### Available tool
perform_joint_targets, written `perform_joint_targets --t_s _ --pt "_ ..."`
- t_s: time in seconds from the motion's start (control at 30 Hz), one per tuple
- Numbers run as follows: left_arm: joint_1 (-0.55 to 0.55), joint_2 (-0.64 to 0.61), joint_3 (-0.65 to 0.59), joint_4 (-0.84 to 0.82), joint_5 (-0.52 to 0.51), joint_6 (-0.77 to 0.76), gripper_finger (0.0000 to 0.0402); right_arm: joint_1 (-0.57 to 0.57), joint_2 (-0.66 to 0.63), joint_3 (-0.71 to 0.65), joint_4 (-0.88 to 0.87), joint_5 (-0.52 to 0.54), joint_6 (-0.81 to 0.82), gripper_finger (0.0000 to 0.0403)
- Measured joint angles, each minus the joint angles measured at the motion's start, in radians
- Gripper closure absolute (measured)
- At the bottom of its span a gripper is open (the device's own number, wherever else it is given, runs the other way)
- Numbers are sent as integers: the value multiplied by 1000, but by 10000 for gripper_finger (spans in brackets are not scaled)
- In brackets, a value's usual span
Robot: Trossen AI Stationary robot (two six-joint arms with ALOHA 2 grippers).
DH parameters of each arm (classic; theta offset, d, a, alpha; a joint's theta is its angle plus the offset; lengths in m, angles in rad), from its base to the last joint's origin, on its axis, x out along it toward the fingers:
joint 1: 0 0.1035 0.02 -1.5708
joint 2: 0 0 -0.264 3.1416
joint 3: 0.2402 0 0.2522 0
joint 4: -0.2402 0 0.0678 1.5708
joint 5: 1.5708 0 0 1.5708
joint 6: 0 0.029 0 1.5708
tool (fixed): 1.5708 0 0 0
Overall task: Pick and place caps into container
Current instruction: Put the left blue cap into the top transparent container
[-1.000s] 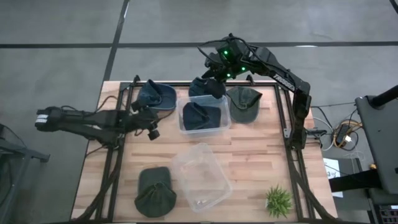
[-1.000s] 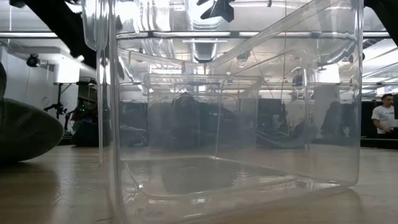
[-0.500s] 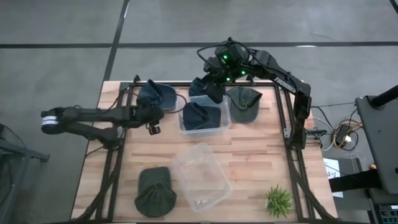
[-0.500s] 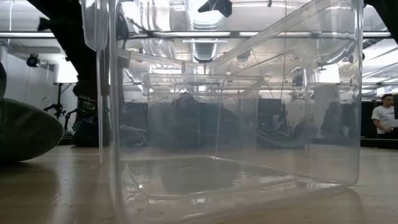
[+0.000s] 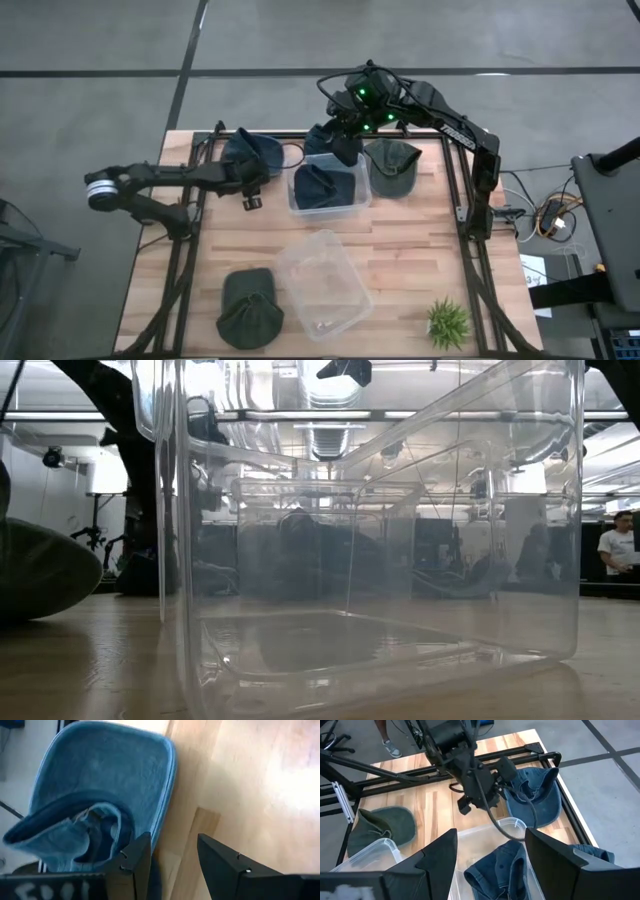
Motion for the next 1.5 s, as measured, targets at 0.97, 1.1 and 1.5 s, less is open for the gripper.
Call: perform_joint_targets --t_s 0.97,1.1,1.5 --pt "73 122 110 -24 -15 76 395 0 1 0 0 1 19 177" --pt "74 56 166 -137 -14 75 395 0 1 0 -1 1 28 177" --pt "77 -223 328 -330 -66 28 395 -5 1 0 5 98 94 177"
